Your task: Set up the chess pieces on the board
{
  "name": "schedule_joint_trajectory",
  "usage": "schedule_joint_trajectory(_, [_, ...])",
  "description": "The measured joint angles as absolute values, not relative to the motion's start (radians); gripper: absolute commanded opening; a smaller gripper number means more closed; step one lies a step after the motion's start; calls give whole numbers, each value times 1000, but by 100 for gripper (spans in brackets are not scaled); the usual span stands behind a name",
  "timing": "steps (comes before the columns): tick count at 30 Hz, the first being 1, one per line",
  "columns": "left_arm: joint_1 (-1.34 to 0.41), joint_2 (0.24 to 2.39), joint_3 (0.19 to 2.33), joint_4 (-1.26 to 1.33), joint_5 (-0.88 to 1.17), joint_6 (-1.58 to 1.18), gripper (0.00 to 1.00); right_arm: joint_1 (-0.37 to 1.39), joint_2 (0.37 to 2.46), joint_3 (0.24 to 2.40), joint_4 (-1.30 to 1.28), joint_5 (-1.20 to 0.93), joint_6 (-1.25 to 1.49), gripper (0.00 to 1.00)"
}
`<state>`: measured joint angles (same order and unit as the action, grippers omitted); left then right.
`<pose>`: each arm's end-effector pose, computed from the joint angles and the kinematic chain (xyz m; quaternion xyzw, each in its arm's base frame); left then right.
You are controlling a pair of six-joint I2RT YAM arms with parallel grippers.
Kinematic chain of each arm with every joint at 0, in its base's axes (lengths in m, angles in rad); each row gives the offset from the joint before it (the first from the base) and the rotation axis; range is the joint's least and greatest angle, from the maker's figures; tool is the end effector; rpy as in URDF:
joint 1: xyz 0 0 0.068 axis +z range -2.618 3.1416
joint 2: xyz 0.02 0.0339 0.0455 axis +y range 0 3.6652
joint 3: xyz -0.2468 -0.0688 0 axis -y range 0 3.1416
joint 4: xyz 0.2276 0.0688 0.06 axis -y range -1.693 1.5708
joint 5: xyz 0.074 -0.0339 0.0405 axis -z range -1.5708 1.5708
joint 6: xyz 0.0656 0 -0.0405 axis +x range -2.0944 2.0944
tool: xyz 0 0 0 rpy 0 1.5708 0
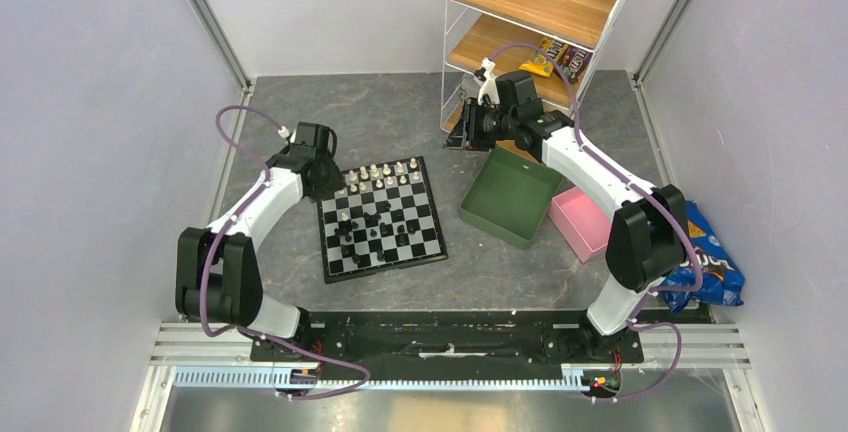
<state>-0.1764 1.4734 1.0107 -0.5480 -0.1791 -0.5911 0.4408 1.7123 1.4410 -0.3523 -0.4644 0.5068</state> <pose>0.2975 -0.0412 0.1938 -0.2212 0.9316 -0.0234 0.2874 0.3473 0.1963 0.2772 -0.0763 0.8690 0.3847 0.3015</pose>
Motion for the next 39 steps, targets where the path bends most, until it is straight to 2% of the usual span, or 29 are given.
schedule_joint_trajectory(17, [-240,1481,913,-567,-159,-579,41,441,1712,1441,-351,-482,523,35])
schedule_joint_trajectory(27, [-240,1499,909,-572,-159,-579,31,441,1713,1441,-351,-487,524,35])
schedule_joint_trajectory(36, [-240,1499,909,-572,-160,-579,15,441,1716,1441,-350,-496,524,35])
schedule_joint_trajectory(39, [-240,1499,909,-571,-162,-579,14,441,1718,1441,-350,-497,524,35])
